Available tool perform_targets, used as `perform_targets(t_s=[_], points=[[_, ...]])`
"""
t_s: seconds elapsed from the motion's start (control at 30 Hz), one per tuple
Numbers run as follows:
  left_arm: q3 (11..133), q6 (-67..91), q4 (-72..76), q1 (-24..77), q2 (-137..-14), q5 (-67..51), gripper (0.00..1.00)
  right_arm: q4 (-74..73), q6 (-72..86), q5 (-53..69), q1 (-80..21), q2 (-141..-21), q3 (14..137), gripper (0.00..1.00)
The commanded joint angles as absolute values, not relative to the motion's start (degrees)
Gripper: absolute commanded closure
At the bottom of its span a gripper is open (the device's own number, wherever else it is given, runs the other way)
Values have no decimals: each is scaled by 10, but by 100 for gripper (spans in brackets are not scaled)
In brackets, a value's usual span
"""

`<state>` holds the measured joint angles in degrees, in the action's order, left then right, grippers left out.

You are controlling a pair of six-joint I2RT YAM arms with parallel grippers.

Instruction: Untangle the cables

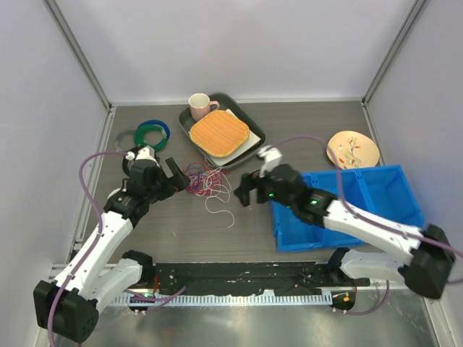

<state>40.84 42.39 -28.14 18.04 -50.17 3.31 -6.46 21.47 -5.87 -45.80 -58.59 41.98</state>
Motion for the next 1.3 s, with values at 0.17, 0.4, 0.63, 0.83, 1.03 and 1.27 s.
perform_targets(t_s=[0.17,0.4,0.63,0.83,1.03,1.27], points=[[382,413,-204,185,-544,-28,0,46,207,-213,-579,-862,576,8],[372,429,-206,185,-553,11,0,83,308,-250,-580,-967,627,23],[369,432,-200,185,-568,11,0,140,325,-295,-580,-1033,645,71],[370,430,-184,185,-584,4,0,146,246,-192,-583,-958,614,99],[372,413,-124,185,-630,-65,0,77,194,-43,-583,-844,598,99],[380,410,-68,185,-700,-86,4,4,165,-151,-582,-723,639,99]])
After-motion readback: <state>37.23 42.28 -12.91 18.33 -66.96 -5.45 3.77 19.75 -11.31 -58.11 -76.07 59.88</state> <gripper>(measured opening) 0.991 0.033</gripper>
